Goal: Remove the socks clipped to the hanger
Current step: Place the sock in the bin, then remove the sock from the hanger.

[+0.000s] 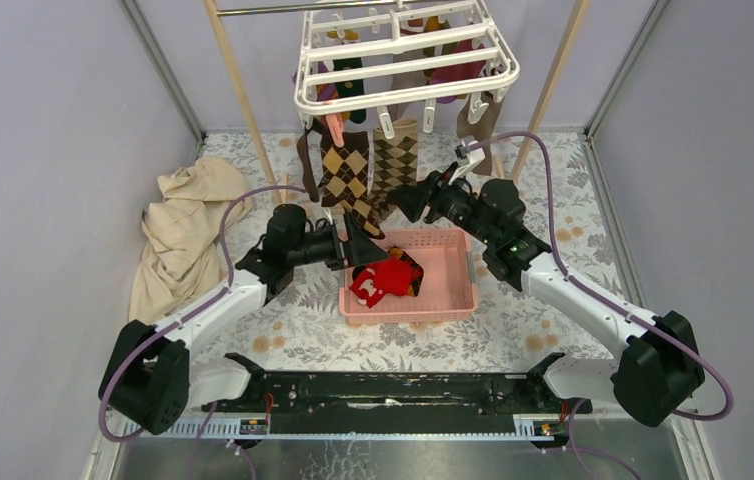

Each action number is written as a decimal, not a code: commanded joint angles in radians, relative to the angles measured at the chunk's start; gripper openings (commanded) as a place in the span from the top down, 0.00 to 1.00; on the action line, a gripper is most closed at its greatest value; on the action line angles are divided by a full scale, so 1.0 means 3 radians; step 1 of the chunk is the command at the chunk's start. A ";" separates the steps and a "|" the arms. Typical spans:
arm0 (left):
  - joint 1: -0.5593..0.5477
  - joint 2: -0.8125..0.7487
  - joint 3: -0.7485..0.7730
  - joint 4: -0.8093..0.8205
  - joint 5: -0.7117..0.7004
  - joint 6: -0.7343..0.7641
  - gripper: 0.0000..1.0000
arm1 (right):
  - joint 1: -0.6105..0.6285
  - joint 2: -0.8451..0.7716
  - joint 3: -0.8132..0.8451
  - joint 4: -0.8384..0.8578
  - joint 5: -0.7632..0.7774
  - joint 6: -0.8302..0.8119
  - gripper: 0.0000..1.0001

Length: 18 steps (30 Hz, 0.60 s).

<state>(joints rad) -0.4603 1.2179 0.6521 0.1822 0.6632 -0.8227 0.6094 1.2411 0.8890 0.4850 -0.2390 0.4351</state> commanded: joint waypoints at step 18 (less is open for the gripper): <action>-0.0036 -0.0923 0.0610 -0.0990 -0.0343 0.0252 0.01 | 0.0003 -0.0519 0.0832 -0.1083 -0.0439 0.0024 0.87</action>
<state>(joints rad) -0.4648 0.9726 0.7952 -0.0658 0.5793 -0.7738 0.6086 1.1088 1.0622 0.2390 -0.2859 0.4221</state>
